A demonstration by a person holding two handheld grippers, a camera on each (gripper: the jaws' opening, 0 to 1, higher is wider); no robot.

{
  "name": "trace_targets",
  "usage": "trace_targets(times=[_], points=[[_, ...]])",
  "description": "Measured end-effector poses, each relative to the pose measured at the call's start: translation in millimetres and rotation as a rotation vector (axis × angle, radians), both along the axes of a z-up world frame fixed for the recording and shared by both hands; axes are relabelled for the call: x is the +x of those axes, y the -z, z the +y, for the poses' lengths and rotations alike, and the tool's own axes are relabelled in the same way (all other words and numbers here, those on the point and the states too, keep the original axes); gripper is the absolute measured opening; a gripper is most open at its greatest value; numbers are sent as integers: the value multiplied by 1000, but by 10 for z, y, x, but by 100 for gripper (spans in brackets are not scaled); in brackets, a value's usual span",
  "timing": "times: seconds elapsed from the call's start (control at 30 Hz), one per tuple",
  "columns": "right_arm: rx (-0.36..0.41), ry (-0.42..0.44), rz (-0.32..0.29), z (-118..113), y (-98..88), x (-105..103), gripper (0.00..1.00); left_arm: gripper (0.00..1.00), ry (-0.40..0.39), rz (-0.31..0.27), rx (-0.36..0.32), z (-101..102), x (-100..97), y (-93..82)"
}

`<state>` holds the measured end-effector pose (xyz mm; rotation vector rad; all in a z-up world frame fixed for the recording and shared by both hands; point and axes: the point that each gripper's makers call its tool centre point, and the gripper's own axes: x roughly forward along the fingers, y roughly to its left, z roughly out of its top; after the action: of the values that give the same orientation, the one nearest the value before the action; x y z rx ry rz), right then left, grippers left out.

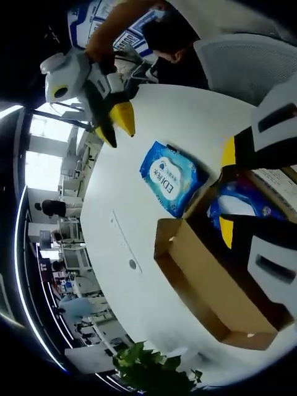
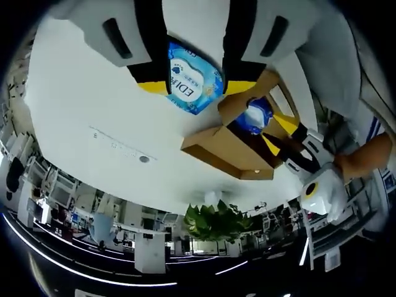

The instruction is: Operate the shoe box by opening the lid, removing the specified soft item, and placing it in the target area until the item is outside and the box remains undamaged.

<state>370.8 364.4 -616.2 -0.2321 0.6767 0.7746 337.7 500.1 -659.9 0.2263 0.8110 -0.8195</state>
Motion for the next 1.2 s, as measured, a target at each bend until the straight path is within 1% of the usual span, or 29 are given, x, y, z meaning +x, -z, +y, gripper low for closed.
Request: trace_targets(times=[0.23,0.33,0.43,0.53,0.67,0.8,0.93,1.03,1.2], points=[[-8,-67,-8,222,31,0,30,26,18,-9,12,210,-58,41],[-7,-105,-23,338,26,-9,30,26,29,-16,25,299,-81,67],[6,-137,-33,451,22,-20,30,25,38,-23,34,358,-99,95],[2,-171,-45,551,46,-36,30,24,53,-23,44,410,-132,151],[-25,-232,-53,687,125,-73,29,22,68,-14,54,452,-154,229],[-62,-283,-58,794,220,-92,27,21,95,-20,71,476,-145,286],[-77,-315,-56,881,286,-99,26,21,135,-34,78,469,-110,316],[-87,-333,-55,939,337,-101,24,20,155,-32,83,466,-96,336],[-100,-361,-45,1023,430,-100,22,19,213,-27,82,413,-101,374]])
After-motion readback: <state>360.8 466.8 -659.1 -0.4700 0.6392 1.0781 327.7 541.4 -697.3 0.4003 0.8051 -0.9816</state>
